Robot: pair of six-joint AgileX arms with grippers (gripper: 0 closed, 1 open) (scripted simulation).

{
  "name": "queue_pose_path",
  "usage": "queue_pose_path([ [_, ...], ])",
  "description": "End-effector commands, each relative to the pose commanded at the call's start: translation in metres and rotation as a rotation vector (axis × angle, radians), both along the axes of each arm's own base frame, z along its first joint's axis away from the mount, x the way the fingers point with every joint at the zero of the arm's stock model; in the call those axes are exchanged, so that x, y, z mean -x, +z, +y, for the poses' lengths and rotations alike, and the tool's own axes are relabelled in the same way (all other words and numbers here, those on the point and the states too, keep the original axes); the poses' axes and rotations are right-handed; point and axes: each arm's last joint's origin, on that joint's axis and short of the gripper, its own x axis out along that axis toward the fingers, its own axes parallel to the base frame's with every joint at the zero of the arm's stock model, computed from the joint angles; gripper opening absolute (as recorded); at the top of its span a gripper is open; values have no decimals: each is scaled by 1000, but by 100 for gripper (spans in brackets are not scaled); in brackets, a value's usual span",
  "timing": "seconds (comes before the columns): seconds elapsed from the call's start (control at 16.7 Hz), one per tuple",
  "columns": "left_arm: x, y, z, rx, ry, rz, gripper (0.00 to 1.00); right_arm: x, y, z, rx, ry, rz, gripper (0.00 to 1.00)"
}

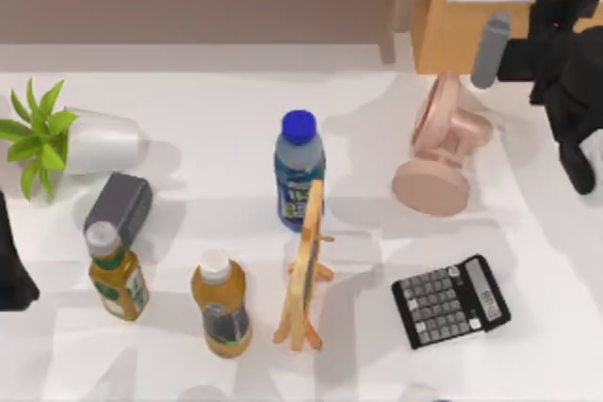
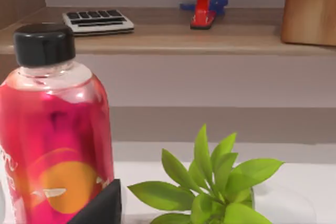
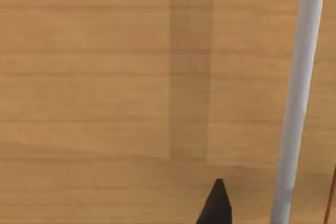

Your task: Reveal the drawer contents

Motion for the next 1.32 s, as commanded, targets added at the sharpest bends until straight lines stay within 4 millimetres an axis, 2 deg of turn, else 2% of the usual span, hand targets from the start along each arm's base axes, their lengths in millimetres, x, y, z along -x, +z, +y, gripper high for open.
queue_pose_path([
  [0.18,0,0,0,0,0,0,100,0,0,0,0,0,0,2],
  [0.24,0,0,0,0,0,0,100,0,0,0,0,0,0,0],
  [0.84,0,0,0,0,0,0,100,3,0,-3,1,-2,5,0],
  [1.14,0,0,0,0,0,0,100,35,12,-10,-8,3,-30,0],
  [1.32,0,0,0,0,0,0,100,57,6,-2,-8,2,-16,0],
])
